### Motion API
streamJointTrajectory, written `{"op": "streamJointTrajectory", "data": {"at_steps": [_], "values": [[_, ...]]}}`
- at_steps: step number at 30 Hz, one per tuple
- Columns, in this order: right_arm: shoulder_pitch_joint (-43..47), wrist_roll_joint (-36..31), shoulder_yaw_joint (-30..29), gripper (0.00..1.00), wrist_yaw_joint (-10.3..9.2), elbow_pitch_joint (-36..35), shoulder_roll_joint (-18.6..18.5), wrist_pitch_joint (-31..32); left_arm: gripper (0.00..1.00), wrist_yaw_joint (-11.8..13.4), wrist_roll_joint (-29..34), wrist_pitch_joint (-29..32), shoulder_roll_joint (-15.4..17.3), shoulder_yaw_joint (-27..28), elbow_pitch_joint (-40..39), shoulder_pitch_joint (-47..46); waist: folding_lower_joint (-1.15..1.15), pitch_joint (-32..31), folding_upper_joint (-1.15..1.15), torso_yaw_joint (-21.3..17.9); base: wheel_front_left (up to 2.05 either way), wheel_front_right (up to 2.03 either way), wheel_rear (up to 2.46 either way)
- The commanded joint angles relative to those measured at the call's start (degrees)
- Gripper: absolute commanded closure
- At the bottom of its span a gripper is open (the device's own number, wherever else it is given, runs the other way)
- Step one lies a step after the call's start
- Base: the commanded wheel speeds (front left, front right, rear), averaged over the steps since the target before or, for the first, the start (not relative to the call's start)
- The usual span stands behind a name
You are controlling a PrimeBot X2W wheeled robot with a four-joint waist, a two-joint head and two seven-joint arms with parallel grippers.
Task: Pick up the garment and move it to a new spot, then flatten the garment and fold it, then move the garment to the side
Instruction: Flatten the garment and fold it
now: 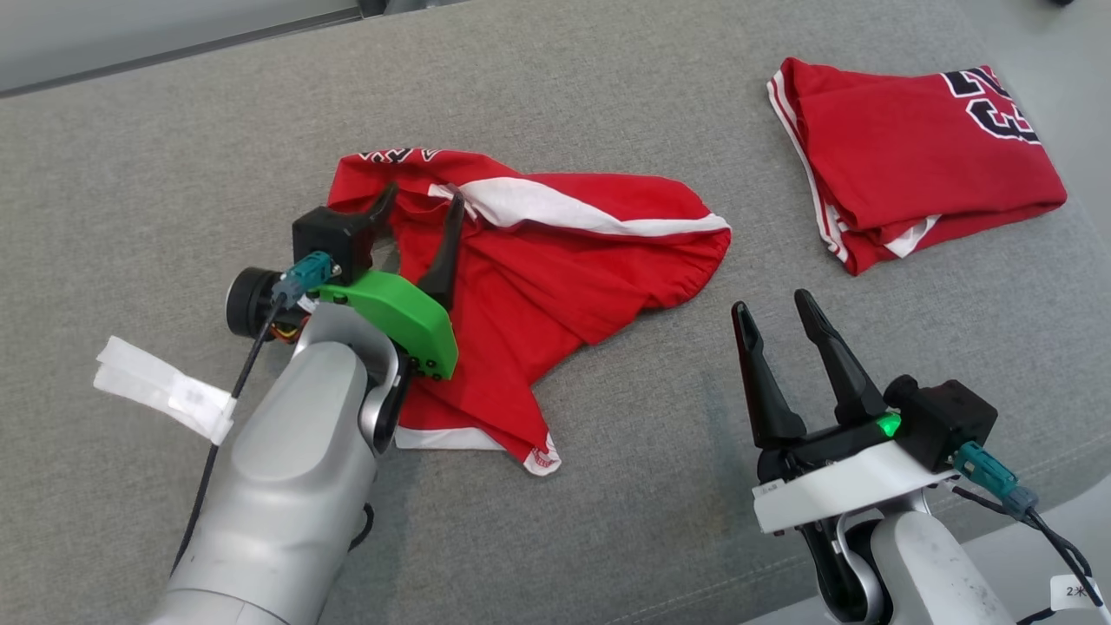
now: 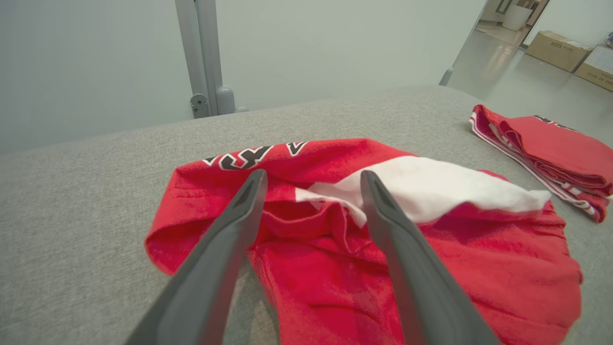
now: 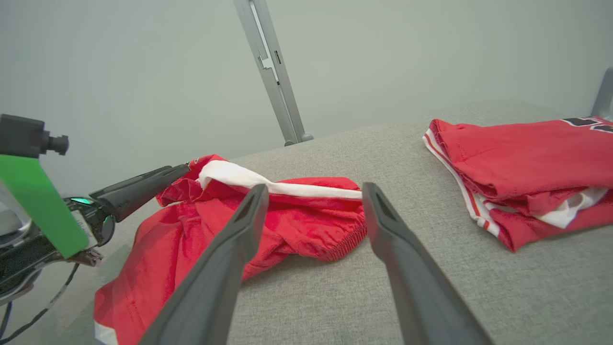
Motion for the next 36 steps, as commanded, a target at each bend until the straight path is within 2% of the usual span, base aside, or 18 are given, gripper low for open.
{"op": "streamJointTrajectory", "data": {"at_steps": [1,10,14,25,27,28,29,32,33,34,36], "values": [[0.54,-0.34,0.13,0.00,-0.05,0.19,-0.04,-0.13,0.00,-0.21,-0.49,-0.22,-0.08,-0.34,-0.44,1.37,0.00,-1.46,0.15,1.56,0.00,0.00,0.00],[-0.01,-0.08,0.49,0.00,-0.05,0.44,-0.03,-0.13,0.00,1.83,2.10,-0.22,-0.16,-3.58,-3.24,1.12,0.00,-1.29,0.15,0.32,0.00,0.00,0.00],[0.07,0.21,0.70,0.00,-0.05,0.55,-0.02,-0.13,0.00,1.89,2.84,-0.22,-0.08,-4.73,-2.65,0.91,0.00,-1.03,0.15,-0.48,0.00,0.00,0.00],[0.03,0.85,0.30,0.00,-0.05,0.48,-0.02,-0.13,0.00,1.95,3.35,3.37,2.36,-6.07,7.64,-2.52,0.00,-0.21,0.15,-2.51,0.00,0.00,0.00],[0.12,0.85,0.16,0.00,-0.05,0.52,-0.02,-0.13,0.05,1.69,3.59,3.70,2.47,-6.58,8.91,-2.74,0.00,-0.23,0.15,-2.47,0.00,0.00,0.00],[0.09,0.93,0.14,0.00,-0.05,0.49,-0.02,-0.13,0.13,1.63,3.56,3.60,2.45,-6.66,9.33,-2.97,0.00,-0.22,0.15,-2.44,0.00,0.00,0.00],[0.02,1.01,0.12,0.00,-0.05,0.46,-0.02,-0.13,0.33,1.68,3.47,3.43,2.39,-6.72,9.72,-3.18,0.00,-0.22,0.15,-2.39,0.00,0.00,0.00],[-0.24,1.08,0.10,0.00,-0.05,0.39,-0.02,-0.13,0.71,1.52,2.89,2.96,2.14,-6.66,10.66,-3.40,0.00,-0.31,0.15,-2.18,0.00,0.00,0.00],[-0.28,1.09,0.11,0.00,-0.05,0.37,-0.03,-0.13,0.80,1.54,2.69,2.66,2.07,-6.64,10.84,-3.49,0.00,-0.36,0.15,-2.11,0.00,0.00,0.00],[-0.27,1.09,0.11,0.00,-0.05,0.38,-0.03,-0.13,1.00,1.49,2.51,2.50,2.00,-6.58,10.98,-3.62,0.00,-0.45,0.15,-2.02,0.00,0.00,0.00],[-0.13,0.94,-0.02,0.00,-0.05,0.45,-0.03,-0.13,1.00,1.35,2.33,1.90,1.86,-6.52,11.19,-3.71,0.00,-0.69,0.15,-1.82,0.00,0.00,0.00]]}}
